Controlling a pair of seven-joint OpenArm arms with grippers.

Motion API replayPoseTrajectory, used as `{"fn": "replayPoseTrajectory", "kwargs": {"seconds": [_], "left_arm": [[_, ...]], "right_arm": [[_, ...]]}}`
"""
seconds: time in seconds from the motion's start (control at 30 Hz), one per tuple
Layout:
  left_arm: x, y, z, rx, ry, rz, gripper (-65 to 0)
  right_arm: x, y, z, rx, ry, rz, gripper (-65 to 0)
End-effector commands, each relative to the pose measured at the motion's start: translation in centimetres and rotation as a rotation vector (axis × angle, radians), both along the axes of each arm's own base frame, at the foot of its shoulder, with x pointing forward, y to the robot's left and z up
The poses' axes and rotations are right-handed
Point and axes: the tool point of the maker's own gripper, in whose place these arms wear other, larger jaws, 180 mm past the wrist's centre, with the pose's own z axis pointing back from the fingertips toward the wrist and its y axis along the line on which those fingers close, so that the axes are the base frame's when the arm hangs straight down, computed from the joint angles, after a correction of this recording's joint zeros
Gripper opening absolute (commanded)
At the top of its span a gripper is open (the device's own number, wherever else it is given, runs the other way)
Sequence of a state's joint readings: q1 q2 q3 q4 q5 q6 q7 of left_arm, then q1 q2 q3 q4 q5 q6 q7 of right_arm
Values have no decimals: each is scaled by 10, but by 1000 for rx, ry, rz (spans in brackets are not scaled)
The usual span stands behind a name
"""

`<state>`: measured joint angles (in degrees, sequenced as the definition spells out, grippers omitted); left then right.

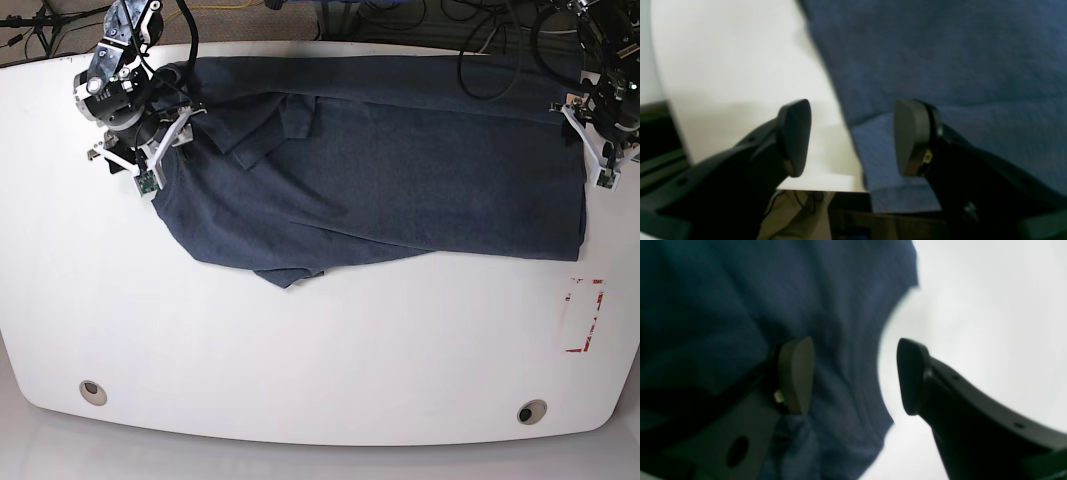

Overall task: Fold the T-shirt properly
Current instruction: 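Open the right gripper and move it inward along the shirt, then lower the right gripper onto the shirt body and pinch fabric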

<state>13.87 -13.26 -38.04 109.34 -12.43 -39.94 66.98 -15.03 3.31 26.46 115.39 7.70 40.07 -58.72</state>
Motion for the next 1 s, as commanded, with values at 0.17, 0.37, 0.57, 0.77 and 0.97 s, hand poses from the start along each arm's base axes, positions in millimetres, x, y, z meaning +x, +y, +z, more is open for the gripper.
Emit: {"fn": "replayPoseTrajectory", "kwargs": {"seconds": [0.17, 0.37, 0.57, 0.77, 0.97], "left_arm": [[26, 4, 25, 25, -80, -8, -283], [28, 3, 25, 23, -84, -10, -283], [29, 3, 25, 21, -85, -10, -283], [26, 3, 23, 21, -77, -10, -283], [25, 3, 23, 21, -76, -9, -283]], "right_arm": [[12, 43, 14, 216, -30, 36, -277], [10, 77, -7, 242, 40, 117, -277], [14, 110, -20, 205, 43, 227, -279], [16, 115, -35, 174, 44, 249, -279], [15, 114, -46, 177, 60, 244, -279]]}}
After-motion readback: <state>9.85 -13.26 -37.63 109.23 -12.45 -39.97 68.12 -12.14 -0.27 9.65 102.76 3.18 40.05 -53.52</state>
